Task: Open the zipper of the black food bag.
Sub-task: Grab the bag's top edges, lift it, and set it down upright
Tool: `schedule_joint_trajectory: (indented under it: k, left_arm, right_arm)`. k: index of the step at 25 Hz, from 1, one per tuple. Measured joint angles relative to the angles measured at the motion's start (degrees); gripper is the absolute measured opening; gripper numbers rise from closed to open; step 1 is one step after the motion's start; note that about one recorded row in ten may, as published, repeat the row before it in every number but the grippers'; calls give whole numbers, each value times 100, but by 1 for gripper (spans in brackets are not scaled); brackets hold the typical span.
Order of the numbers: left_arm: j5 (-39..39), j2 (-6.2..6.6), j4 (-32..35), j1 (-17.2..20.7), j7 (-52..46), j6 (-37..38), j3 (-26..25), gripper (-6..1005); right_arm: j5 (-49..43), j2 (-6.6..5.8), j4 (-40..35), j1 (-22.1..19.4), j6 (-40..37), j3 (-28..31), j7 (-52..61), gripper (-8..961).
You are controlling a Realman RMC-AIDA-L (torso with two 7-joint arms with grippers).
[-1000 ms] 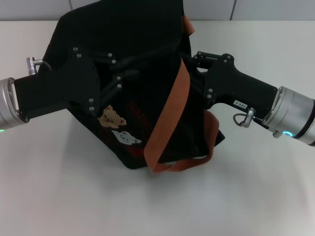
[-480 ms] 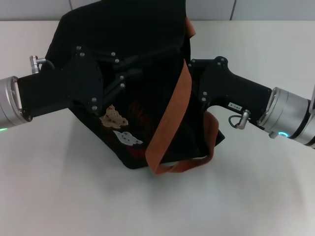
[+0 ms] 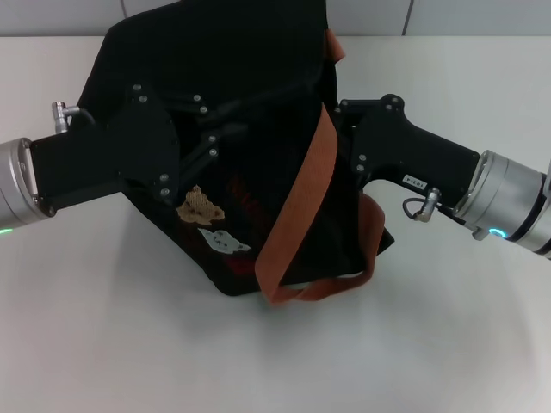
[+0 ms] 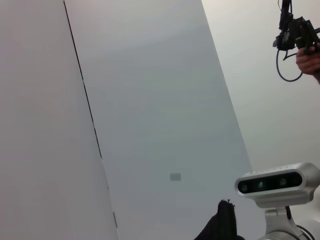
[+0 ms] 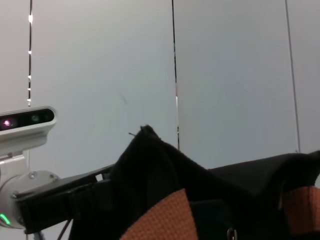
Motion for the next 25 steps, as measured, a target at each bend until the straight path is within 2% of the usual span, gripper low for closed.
schedule_joint_trajectory:
  k: [25]
  left_arm:
    - [-8,8,-27,-1,6,3,0,77]
  right_arm:
    - [22,1,185,-47,119,413,-552,-1]
